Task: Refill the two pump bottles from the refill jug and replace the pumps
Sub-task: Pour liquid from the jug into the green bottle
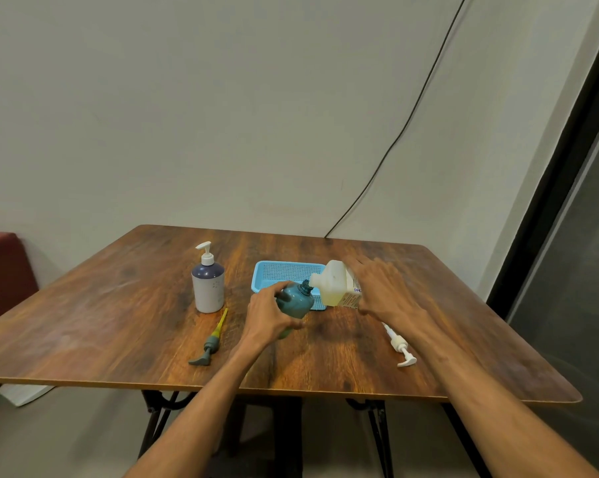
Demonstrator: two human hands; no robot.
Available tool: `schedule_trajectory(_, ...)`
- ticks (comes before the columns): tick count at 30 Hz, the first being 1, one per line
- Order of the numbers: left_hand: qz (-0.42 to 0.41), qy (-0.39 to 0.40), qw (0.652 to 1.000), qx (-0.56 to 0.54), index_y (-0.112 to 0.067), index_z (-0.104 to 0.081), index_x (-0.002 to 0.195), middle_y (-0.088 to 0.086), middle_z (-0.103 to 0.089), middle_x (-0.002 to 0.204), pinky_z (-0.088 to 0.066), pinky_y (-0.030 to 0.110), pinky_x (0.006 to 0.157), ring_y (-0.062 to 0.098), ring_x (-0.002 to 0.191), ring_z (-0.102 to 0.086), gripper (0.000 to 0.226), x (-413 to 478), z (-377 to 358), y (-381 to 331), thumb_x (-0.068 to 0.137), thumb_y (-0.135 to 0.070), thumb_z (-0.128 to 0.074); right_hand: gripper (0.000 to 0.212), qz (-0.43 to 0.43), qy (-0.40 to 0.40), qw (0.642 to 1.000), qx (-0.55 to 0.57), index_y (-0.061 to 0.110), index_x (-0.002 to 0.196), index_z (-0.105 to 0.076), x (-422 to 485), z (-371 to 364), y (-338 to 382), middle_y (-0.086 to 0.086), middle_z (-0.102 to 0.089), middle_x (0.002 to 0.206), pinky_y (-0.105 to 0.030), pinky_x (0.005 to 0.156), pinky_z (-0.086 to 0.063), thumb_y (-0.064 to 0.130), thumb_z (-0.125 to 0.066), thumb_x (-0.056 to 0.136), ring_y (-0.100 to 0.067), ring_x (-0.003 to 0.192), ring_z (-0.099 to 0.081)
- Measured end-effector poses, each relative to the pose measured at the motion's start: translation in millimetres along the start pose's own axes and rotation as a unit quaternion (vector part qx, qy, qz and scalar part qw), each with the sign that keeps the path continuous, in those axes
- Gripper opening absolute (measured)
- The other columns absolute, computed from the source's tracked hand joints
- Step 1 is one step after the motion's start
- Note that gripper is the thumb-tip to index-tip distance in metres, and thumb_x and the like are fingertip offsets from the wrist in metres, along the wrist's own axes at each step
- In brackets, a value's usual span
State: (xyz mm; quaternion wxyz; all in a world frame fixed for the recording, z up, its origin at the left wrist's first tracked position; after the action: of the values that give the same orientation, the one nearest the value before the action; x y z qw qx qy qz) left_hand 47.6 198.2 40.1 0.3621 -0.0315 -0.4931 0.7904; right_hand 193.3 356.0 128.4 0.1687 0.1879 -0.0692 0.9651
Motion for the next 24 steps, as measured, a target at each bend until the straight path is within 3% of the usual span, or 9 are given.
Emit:
schedule_trajectory(3,0.003,0.002,1.000,-0.002,-0.018,-0.056,0.135,0.000,-0.061,0.121,-0.041,0.012,0.077,0.010,0.105,-0.057,0.084,-0.3,0.0,-0.5,0.060,-0.018,-0.093,0.068,-0.002,0.001,1.000,0.003,0.022,0.128,-0.049,-0.4,0.0,1.2,-0.003,-0.062,0.112,-0.043,0.084,-0.052,0.029,-0.084,0.069,-0.025,0.100,-0.059)
schedule_trajectory(6,0.005,0.003,1.000,-0.001,-0.018,-0.055,0.135,0.000,-0.061,0.122,-0.043,0.017,0.083,0.010,0.106,-0.056,0.085,-0.9,0.3,-0.7,0.060,-0.018,-0.093,0.069,-0.002,0.002,1.000,0.004,0.024,0.128,-0.049,-0.6,1.1,2.3,-0.003,-0.062,0.114,-0.045,0.085,-0.052,0.035,-0.084,0.069,-0.025,0.102,-0.060)
schedule_trajectory(17,0.001,0.006,1.000,0.002,-0.019,-0.056,0.134,-0.001,-0.062,0.119,-0.040,0.011,0.074,0.009,0.103,-0.057,0.085,0.5,1.5,0.7,0.058,-0.020,-0.094,0.069,-0.004,0.003,1.000,0.002,0.022,0.128,-0.049,-2.1,4.0,3.7,-0.003,-0.062,0.113,-0.044,0.086,-0.051,0.029,-0.084,0.070,-0.026,0.103,-0.059)
schedule_trajectory(24,0.000,0.005,1.000,0.001,-0.020,-0.056,0.134,0.000,-0.063,0.121,-0.042,0.012,0.079,0.009,0.105,-0.057,0.085,2.5,-0.8,3.8,0.058,-0.020,-0.094,0.069,-0.002,-0.003,1.000,-0.003,0.024,0.129,-0.048,-1.1,3.5,4.1,-0.003,-0.062,0.113,-0.044,0.085,-0.052,0.033,-0.083,0.071,-0.026,0.103,-0.059)
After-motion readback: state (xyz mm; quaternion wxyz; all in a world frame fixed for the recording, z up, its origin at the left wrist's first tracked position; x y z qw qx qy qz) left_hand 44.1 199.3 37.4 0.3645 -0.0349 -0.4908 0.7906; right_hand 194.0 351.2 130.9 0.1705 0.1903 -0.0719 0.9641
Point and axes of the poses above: each hand's wrist, its own x-axis towards the middle knuckle, its own z-axis out of the back of the hand, y = z × x, the point moved 2 cm from there along x, towards the middle knuckle
